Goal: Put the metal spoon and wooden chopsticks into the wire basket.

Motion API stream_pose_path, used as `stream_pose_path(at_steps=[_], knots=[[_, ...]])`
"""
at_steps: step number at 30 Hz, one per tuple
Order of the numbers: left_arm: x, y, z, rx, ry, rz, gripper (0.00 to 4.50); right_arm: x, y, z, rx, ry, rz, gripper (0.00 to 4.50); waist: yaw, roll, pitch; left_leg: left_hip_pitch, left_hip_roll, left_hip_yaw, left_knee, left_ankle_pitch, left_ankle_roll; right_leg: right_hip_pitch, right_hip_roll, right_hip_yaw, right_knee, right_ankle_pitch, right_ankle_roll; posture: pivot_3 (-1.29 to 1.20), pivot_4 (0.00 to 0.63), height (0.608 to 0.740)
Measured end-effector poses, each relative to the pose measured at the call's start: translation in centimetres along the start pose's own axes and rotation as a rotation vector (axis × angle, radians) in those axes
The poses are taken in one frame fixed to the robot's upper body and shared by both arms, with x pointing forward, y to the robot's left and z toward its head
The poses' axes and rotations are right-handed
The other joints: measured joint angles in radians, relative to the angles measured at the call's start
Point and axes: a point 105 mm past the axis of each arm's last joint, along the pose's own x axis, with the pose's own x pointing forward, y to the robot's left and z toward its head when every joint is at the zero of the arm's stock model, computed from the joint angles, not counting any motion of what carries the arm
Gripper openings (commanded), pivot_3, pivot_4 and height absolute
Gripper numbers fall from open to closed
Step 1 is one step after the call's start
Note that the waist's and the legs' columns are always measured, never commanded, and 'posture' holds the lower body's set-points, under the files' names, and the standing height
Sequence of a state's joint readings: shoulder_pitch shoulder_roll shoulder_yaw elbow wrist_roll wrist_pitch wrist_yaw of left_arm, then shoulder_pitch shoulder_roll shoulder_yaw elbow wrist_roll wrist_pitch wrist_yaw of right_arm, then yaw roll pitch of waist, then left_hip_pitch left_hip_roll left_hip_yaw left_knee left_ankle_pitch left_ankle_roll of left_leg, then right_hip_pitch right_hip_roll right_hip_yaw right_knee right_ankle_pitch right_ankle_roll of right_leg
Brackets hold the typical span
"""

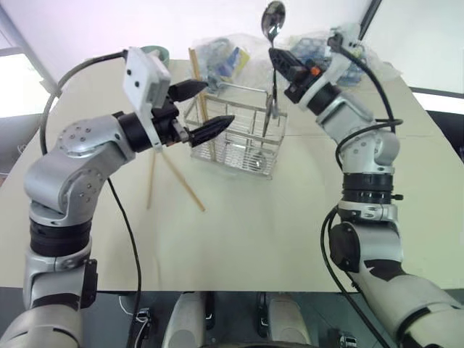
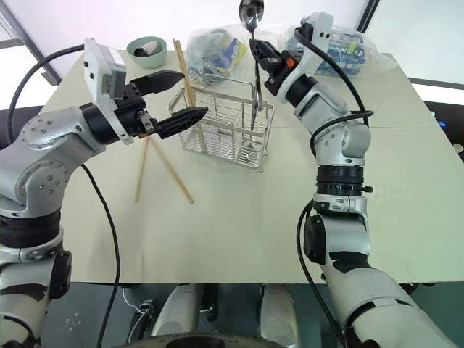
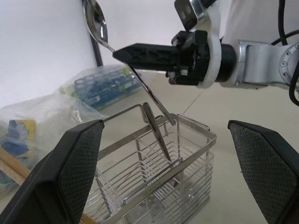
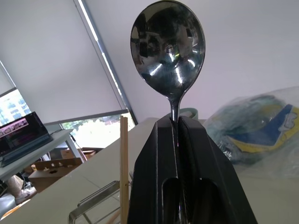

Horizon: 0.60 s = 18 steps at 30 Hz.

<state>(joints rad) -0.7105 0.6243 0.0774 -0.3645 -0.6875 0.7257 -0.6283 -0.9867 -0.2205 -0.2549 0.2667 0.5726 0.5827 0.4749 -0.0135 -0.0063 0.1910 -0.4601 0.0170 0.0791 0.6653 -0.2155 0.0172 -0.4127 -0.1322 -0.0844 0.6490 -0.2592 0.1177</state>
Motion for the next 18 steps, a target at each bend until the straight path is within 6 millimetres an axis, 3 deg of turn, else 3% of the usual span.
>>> stream_pose_path(at_steps=[3,8,10,18], knots=[[-0.2,0.3,0.3,0.005,-0.01,0.016,4.5,-0.3,0.0,-1.3,0.012,0.021,-0.005,0.98,0.0,0.0,0.0,0.0,0.0,0.0,0.0,0.0,0.0,0.0,0.0,0.0,0.0,0.0,0.0,0.0,0.15,0.708],[-0.4,0.6,0.4,0.008,-0.013,0.038,4.5,-1.0,-0.6,-3.2,0.023,0.052,-0.039,3.54,0.0,0.0,0.0,0.0,0.0,0.0,0.0,0.0,0.0,0.0,0.0,0.0,0.0,0.0,0.0,0.0,0.15,0.708],[-0.4,0.6,0.5,0.009,-0.014,0.04,4.5,-1.1,-0.7,-3.0,0.014,0.046,-0.045,4.46,0.0,0.0,0.0,0.0,0.0,0.0,0.0,0.0,0.0,0.0,0.0,0.0,0.0,0.0,0.0,0.0,0.15,0.708],[-0.5,1.7,0.3,-0.004,-0.009,0.083,4.5,-2.4,-2.9,-0.2,-0.031,-0.015,-0.123,4.46,0.0,0.0,0.0,0.0,0.0,0.0,0.0,0.0,0.0,0.0,0.0,0.0,0.0,0.0,0.0,0.0,0.15,0.708]])
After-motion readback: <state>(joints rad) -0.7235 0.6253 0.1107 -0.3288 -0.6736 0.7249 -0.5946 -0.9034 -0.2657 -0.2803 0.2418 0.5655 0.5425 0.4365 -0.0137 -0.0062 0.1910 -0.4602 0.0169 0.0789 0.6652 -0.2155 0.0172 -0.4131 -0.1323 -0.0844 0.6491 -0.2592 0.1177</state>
